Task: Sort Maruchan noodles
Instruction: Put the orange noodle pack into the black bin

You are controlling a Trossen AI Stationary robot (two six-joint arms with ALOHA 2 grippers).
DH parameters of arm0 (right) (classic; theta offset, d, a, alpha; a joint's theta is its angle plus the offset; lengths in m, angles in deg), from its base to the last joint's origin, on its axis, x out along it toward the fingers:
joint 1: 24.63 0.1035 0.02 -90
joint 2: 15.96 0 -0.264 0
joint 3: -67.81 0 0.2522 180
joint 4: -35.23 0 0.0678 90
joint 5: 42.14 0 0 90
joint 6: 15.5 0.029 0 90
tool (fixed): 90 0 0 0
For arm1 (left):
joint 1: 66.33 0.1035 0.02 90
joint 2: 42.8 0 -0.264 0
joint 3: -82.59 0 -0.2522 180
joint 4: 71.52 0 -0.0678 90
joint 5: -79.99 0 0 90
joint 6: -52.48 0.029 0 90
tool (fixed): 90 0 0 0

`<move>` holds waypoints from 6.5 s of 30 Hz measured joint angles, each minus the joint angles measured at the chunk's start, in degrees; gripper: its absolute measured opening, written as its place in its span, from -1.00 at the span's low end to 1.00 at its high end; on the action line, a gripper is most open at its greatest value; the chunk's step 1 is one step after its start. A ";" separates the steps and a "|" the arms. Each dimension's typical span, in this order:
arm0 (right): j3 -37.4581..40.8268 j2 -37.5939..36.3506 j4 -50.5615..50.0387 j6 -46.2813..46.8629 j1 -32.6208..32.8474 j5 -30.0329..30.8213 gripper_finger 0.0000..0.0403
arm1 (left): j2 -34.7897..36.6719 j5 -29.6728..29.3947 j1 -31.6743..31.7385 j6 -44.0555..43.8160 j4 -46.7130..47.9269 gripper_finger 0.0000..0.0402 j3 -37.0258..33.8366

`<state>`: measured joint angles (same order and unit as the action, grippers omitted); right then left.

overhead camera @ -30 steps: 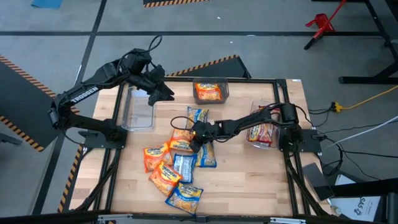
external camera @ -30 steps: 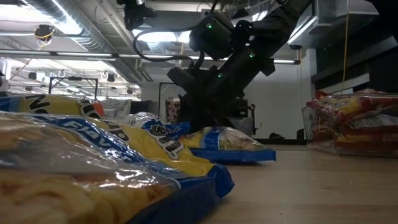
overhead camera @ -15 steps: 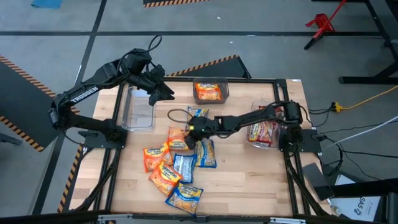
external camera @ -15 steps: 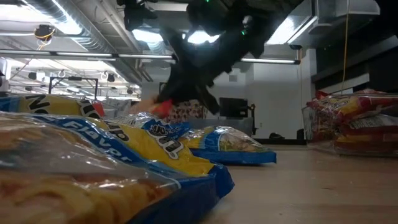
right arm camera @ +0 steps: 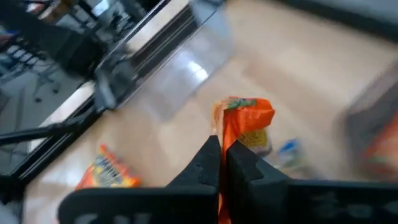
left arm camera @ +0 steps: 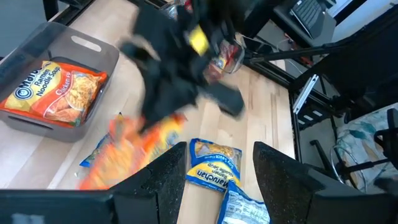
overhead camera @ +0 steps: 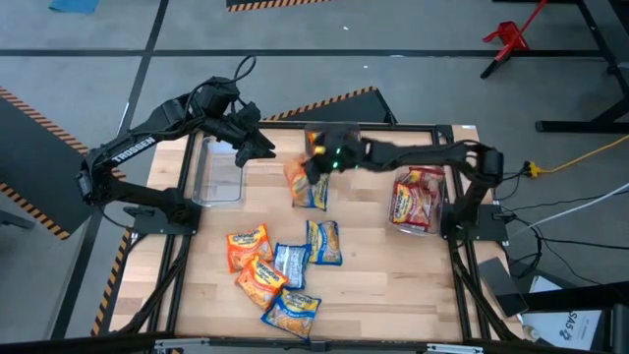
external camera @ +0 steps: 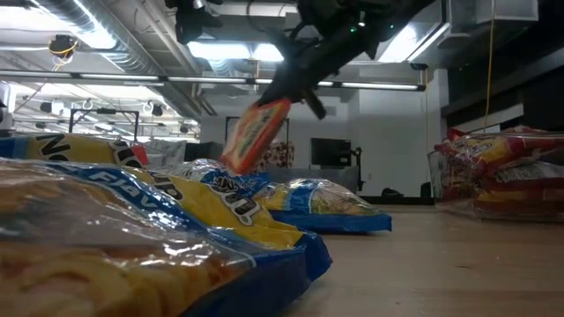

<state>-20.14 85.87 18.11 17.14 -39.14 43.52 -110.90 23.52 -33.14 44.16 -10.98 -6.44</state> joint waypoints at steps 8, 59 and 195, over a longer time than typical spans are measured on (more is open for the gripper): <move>0.00 -4.39 -1.01 -4.00 -11.52 -4.39 -1.00 | 0.00 -4.57 0.01 0.00 0.00 -0.11 0.00; 0.00 6.48 -6.43 -5.78 -19.66 -7.67 -0.99 | -0.02 -16.05 0.00 -0.54 -0.99 -0.11 0.00; -23.64 16.44 -42.22 -33.20 -17.01 7.43 0.20 | -0.04 -18.06 0.02 -1.66 -2.25 -0.11 0.02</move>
<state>-43.78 102.31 -24.11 -16.06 -56.14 50.95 -110.94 5.45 -33.12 42.51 -13.23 -6.41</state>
